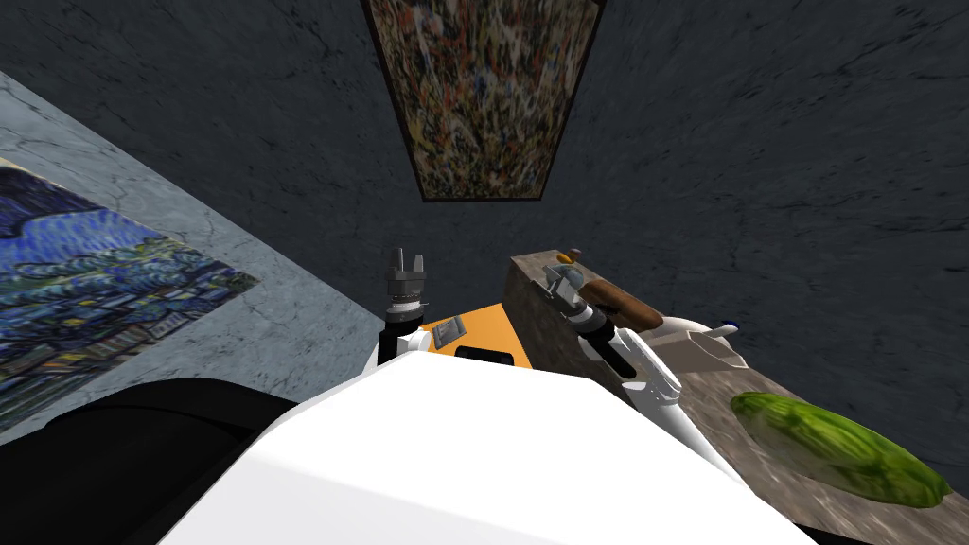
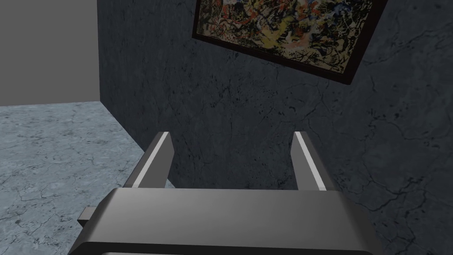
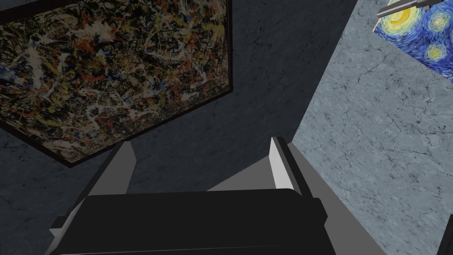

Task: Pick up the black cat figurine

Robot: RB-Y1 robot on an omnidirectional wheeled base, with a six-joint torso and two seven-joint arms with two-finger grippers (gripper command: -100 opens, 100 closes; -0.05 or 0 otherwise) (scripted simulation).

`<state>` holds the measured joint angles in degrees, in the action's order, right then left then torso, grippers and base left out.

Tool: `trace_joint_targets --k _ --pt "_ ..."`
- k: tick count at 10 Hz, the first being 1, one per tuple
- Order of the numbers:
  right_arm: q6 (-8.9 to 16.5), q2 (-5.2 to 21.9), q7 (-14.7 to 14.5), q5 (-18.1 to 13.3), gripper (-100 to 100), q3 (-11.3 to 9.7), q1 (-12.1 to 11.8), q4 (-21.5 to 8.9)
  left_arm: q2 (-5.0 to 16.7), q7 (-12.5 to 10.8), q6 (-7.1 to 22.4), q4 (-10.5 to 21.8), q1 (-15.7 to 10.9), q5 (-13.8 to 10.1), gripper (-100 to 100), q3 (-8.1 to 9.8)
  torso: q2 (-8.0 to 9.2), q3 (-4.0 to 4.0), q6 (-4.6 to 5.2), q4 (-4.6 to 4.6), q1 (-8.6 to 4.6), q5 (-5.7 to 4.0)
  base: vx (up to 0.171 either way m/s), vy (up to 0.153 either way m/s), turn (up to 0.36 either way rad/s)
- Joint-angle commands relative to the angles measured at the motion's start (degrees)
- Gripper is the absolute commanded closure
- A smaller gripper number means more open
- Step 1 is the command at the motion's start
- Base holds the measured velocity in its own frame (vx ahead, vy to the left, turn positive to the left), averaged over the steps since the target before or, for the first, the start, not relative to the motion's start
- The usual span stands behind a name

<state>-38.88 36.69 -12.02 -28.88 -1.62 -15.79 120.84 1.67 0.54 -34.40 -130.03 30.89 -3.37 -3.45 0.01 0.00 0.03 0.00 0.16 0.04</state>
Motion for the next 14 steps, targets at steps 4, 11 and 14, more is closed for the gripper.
trace_joint_targets --k 4,11,14 --pt "-0.48 6.37 -2.84 -4.22 -100 0.68 0.32 -3.96 0.00 0.00 0.00 0.00 0.00 0.00 0 0.00 0.04 0.02 0.00 0.01 -0.03 -0.01 0.000 0.040 0.026" --pt "-0.41 17.20 -8.23 -11.32 -100 2.34 -0.54 -13.44 0.00 0.00 0.00 0.00 0.00 0.00 0 0.00 0.06 0.04 0.02 0.02 -0.11 -0.03 -0.001 0.032 0.017" --pt "-0.20 20.91 -9.56 -12.89 -100 2.81 -1.05 -16.06 0.00 0.00 0.00 0.00 0.00 0.00 0 0.00 0.03 0.02 0.00 0.01 -0.12 -0.03 -0.001 0.017 0.009"
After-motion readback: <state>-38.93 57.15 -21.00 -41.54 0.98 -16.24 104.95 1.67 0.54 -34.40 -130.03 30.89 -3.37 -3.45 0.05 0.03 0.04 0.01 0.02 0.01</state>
